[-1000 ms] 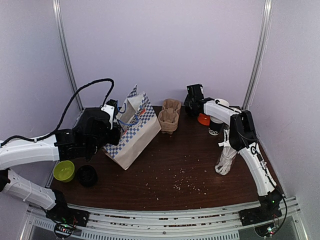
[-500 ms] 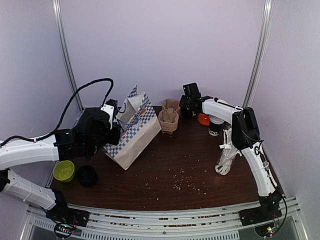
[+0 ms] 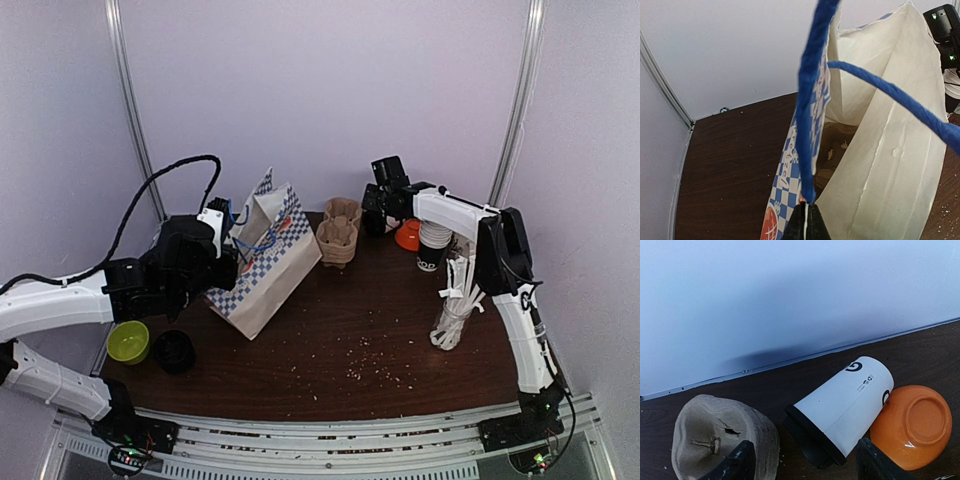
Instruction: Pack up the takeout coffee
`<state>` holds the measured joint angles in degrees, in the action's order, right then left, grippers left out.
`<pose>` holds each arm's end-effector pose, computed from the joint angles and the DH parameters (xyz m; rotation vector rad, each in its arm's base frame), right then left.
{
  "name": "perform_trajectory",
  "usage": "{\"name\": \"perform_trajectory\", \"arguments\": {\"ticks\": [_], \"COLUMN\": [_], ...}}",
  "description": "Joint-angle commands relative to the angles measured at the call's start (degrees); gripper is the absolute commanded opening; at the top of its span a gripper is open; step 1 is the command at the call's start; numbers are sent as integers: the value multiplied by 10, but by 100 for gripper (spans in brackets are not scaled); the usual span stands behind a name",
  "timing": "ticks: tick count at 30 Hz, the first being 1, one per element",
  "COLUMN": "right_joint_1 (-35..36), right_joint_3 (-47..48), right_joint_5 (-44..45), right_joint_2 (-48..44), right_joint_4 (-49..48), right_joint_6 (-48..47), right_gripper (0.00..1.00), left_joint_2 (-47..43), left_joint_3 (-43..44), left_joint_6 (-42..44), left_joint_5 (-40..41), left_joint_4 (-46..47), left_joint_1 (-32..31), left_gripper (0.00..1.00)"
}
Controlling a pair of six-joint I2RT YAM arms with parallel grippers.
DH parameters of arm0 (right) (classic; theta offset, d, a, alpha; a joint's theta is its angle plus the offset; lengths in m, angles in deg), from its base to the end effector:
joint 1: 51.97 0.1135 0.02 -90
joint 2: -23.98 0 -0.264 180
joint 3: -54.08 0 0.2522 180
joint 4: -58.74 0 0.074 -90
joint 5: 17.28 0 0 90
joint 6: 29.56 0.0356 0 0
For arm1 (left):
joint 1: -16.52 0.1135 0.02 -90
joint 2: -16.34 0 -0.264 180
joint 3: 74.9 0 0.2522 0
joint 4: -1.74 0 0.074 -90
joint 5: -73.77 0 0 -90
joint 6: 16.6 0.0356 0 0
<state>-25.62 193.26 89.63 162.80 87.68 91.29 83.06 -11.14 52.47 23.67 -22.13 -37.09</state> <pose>0.5116 0.2418 0.2372 0.2617 2.0444 0.3158 0.1714 -0.1941 0.2973 0.1264 1.9234 -0.1570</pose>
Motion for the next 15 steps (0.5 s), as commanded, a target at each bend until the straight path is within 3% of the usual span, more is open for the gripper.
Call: {"name": "perform_trajectory", "arguments": {"ticks": [1,15], "right_joint_1": [-7,-12], "right_joint_3": [30,90], "right_joint_5": [2,-29], "right_joint_2": [21,87], "right_joint_4": [45,70], "right_joint_6": [-18,-30], "right_gripper": [70,70], "left_joint_2": [-2,13], "left_joint_3": [-7,-2], "left_joint_6": [-10,-10], "left_joint_5": [-10,-5], "left_joint_4": [3,0], "left_joint_1": [3,3], "left_gripper": [0,0]}}
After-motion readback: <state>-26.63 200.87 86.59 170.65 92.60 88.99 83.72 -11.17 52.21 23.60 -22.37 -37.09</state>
